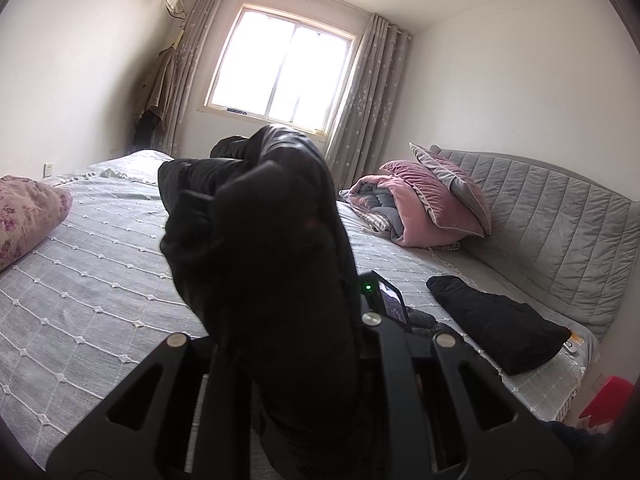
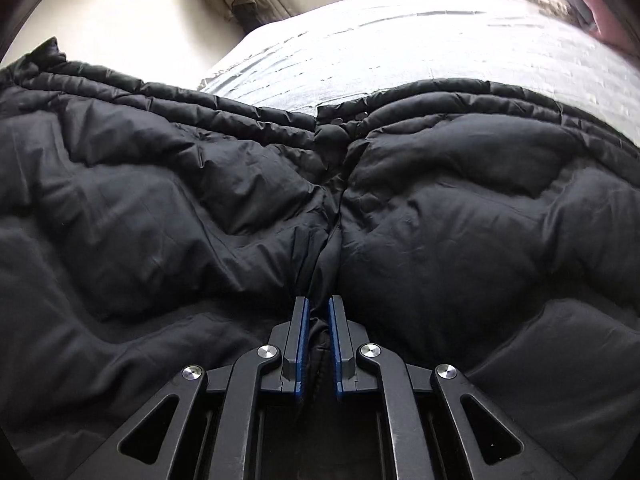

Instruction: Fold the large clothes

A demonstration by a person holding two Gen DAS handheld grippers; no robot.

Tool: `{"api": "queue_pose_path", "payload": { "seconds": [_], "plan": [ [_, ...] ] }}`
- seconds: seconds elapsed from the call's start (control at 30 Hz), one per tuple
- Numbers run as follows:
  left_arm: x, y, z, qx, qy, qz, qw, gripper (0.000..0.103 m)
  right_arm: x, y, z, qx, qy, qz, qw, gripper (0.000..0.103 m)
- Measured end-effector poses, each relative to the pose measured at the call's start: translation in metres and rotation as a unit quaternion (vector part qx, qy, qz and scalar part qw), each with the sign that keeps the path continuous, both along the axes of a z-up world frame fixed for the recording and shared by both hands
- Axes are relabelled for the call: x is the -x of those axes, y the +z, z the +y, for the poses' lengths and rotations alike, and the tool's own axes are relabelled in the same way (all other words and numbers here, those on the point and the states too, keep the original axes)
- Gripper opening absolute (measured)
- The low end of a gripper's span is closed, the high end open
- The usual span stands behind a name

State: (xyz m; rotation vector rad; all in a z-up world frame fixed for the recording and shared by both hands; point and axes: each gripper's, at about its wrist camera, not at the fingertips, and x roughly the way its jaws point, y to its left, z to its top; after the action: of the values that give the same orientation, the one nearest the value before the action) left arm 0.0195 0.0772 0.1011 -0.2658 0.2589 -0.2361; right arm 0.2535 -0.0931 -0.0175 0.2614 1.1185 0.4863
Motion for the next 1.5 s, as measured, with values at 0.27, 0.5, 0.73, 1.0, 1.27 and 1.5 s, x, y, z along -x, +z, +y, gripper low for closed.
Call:
{"api": "queue_pose_path", "payload": {
  "seconds": [0.27, 0.5, 0.73, 1.0, 1.27, 1.5],
  "plan": [
    [-0.002, 0.004, -0.008, 0.000, -0.006, 0.000, 1.0000, 0.018, 0.047, 0.018, -0.040, -0.038, 0.043, 0.005, 0.998, 0.012],
    [-0.003, 0.009, -0.023, -0.014, -0.011, 0.006, 0.9998, 0.018, 0.054, 0.021, -0.082, -0.080, -0.016, 0.013, 0.997, 0.012],
    [-0.009, 0.009, -0.059, -0.015, -0.040, 0.007, 0.9991, 0.021, 0.064, 0.047, -0.152, -0.122, -0.090, -0.007, 0.988, 0.013],
    [-0.029, -0.006, -0.144, -0.033, -0.163, 0.038, 0.9854, 0.057, 0.083, 0.062, -0.223, -0.104, -0.168, -0.025, 0.980, 0.013],
    [-0.030, -0.044, -0.173, -0.032, -0.285, 0.120, 0.9505, 0.068, 0.108, 0.061, -0.291, -0.063, -0.245, -0.019, 0.967, 0.026],
    [-0.015, -0.001, -0.094, 0.112, -0.303, 0.073, 0.9436, 0.081, 0.134, 0.102, -0.302, -0.079, -0.225, -0.086, 0.967, 0.042]
  ]
}}
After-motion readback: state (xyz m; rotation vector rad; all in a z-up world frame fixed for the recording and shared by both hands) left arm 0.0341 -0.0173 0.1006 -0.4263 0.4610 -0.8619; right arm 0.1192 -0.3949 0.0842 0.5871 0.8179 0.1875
